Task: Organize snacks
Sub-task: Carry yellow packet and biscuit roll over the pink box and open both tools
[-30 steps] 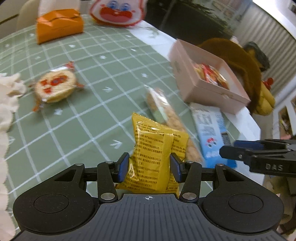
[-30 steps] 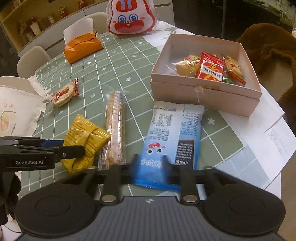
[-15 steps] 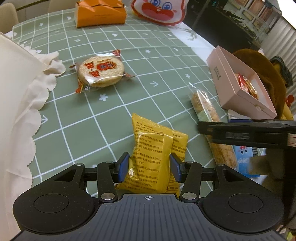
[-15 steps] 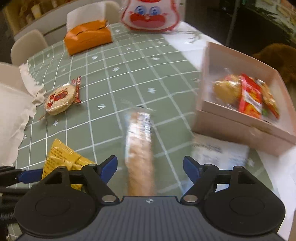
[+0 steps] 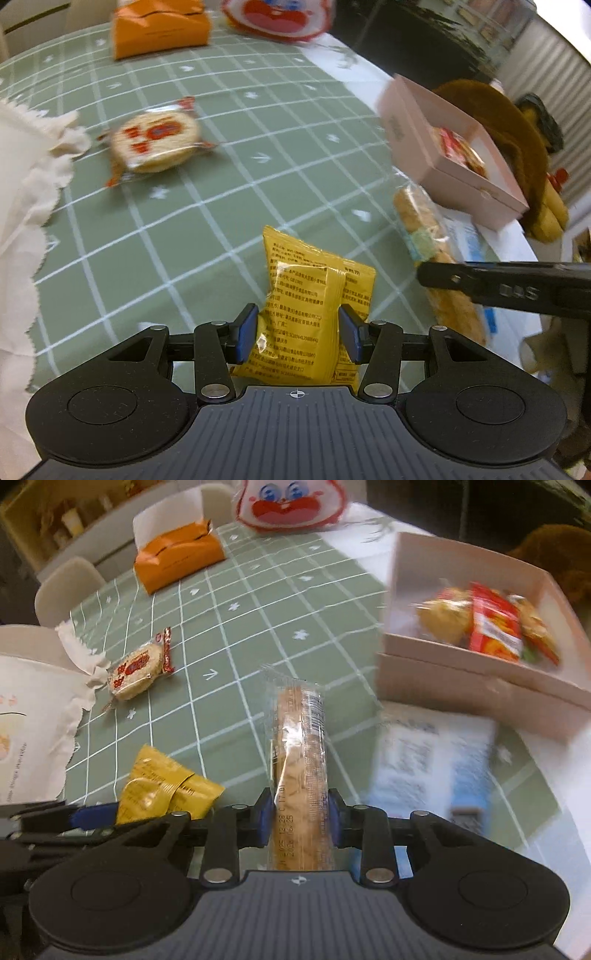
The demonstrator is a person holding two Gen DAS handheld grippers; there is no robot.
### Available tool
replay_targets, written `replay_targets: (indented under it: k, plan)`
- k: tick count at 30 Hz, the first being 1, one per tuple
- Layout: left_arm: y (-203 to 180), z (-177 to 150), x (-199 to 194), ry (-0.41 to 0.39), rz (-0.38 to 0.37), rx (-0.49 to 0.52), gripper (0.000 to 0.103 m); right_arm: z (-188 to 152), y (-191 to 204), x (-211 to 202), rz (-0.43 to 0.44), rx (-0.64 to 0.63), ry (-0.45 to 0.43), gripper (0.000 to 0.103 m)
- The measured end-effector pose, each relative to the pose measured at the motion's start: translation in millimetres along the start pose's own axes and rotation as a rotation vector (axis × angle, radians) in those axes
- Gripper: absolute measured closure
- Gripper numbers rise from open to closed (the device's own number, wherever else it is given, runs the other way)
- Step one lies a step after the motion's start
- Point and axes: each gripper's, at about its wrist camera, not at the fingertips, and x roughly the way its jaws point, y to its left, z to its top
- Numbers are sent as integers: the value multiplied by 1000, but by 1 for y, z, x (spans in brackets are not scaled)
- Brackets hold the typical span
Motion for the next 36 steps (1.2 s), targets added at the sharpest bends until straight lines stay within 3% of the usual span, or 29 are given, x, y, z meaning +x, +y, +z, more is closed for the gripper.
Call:
replay_targets:
  k: [5, 8, 15, 18, 23, 27, 30, 33, 36]
  plan:
    - [-33, 5, -11, -14, -79, 49, 51, -20, -27, -52, -13, 55, -75, 74]
    - [-58, 27, -35, -87, -152, 82, 51, -14, -41, -97, -48, 54, -177, 74]
    - [-136, 121, -98, -346, -207, 265, 50, 49, -65, -191, -212, 30, -433, 74]
    - [-161, 154, -89, -346, -222, 309, 50, 77, -77, -202, -252, 39, -468, 74]
    - [-174, 195, -22, -242, -245, 227, 50, 112, -103, -184, -284, 71, -443, 74]
    - [-171, 212, 63, -116, -312, 146, 48, 130, -126, -149, -302, 121, -367, 74]
    - [-159, 204, 118, -51, -274, 111, 52, 140, -141, -113, -297, 163, -302, 74]
    - [-135, 201, 119, -65, -364, 52, 52, 146, -147, -78, -281, 176, -257, 74]
    - [-101, 207, 98, -131, -345, 40, 52, 157, -145, -46, -252, 194, -231, 74]
